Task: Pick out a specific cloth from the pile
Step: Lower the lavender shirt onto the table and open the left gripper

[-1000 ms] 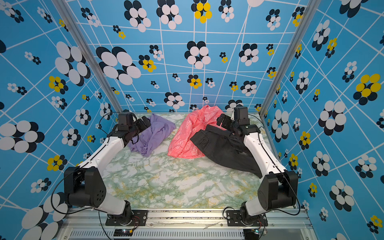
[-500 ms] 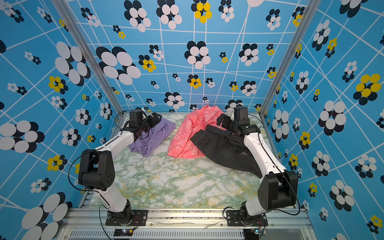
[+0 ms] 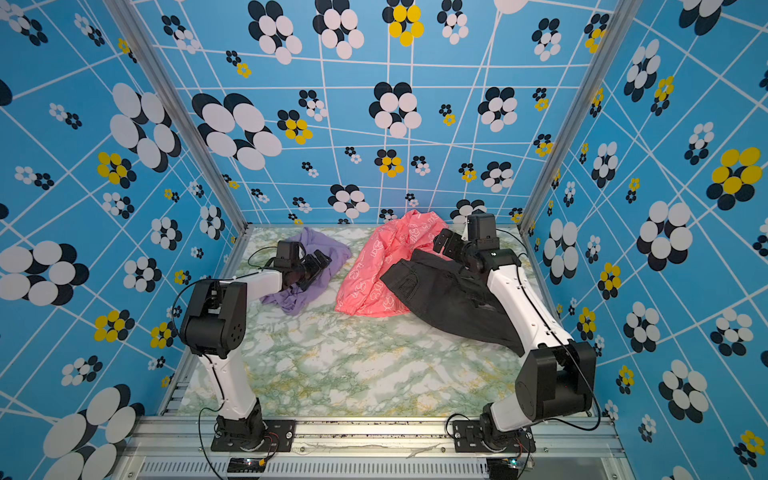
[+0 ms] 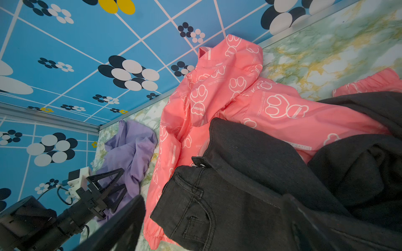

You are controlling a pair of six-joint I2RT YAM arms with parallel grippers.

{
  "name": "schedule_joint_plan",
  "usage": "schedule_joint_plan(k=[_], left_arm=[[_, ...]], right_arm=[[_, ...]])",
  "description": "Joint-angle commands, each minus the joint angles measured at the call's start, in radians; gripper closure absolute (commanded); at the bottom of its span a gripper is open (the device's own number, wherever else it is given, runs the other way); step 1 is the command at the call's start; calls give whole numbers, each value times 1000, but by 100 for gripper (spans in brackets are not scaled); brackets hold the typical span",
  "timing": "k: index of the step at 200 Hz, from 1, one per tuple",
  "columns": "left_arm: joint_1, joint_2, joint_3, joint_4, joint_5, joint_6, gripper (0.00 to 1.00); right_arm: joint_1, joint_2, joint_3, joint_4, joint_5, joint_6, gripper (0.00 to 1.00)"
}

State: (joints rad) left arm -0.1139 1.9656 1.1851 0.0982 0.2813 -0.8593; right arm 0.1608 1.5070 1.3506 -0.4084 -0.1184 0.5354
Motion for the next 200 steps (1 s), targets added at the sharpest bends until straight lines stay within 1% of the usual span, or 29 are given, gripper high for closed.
schedule_joint_plan(k=[1,33,63,86,90,117,140,164,184,200], left_arm=[[0,44,-35,-49,6,-18,1],[-1,46,-38,-63,-3,0,1],[-3,-27,-8,-72,-46,62,1],[-4,-110,22,-91,-109,166,1],[-6,-144,25,-91,-122,187,1],[-12,-283,2,-64,-230,338,1],[-15,-400,-71,9,-307,457,1],[-13,-509,-206,130,-379,554,1],[-9,-573,-324,213,-419,611,1],[1,-612,-417,265,-448,626,1]], right_arm=[[-6,-18,-14,-15,-1,-9,1],[-7,-8,-10,-9,-6,-3,1],[-7,-14,-15,-9,5,-3,1],[-6,-31,-30,-6,27,-17,1],[-6,-34,-33,-4,30,-22,1],[-7,-58,-58,8,73,-59,1],[-7,-81,-90,22,121,-107,1],[-7,-110,-149,52,199,-170,1],[-9,-123,-196,67,266,-230,1],[-10,-128,-232,88,308,-275,1]])
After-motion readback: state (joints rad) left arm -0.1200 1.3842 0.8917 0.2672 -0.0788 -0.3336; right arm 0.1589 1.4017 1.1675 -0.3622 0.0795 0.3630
